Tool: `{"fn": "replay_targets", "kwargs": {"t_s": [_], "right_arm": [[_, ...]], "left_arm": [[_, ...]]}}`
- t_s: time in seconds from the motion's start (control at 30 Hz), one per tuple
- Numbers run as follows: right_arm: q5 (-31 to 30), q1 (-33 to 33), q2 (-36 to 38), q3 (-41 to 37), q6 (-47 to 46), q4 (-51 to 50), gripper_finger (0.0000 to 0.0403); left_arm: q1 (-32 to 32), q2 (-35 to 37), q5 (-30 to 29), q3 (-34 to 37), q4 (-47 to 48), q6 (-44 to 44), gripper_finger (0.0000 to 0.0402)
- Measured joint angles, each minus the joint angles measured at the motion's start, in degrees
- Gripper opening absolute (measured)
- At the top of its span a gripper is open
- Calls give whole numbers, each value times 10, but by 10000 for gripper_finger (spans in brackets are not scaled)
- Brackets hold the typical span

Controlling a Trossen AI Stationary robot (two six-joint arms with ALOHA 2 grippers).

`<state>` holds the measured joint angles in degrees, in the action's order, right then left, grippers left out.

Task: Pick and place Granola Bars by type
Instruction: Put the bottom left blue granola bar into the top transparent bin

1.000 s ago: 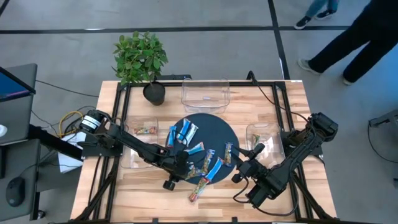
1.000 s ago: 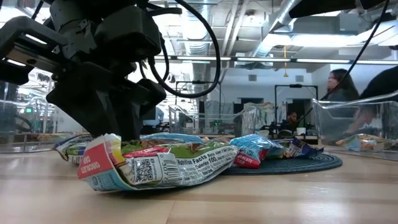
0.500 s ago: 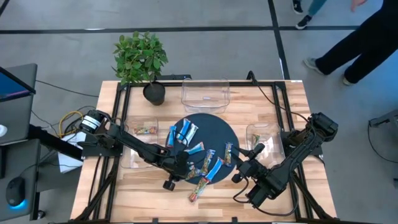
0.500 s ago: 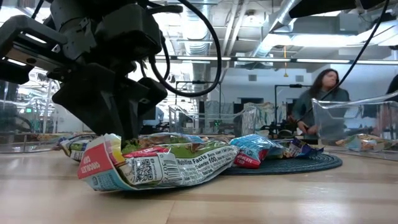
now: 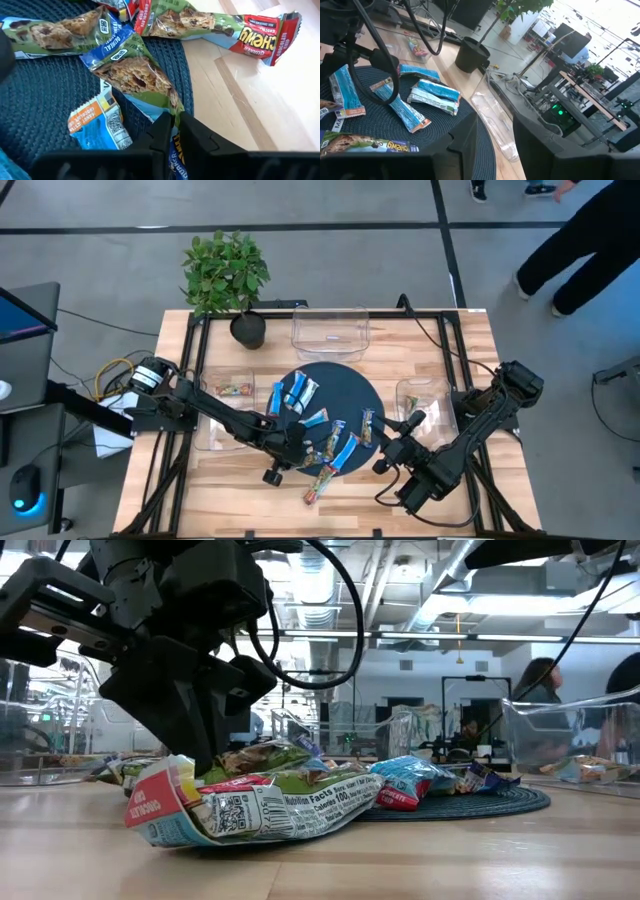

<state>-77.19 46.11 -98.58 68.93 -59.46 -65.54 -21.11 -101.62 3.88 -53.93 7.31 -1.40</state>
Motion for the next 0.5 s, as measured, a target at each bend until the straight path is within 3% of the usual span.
{"fn": "replay_targets", "kwargs": {"t_s": [0.5], "right_arm": [[8,0,0,0,0,0,120]], "left_arm": [[0,0,4,-60,69,-30,16]]}}
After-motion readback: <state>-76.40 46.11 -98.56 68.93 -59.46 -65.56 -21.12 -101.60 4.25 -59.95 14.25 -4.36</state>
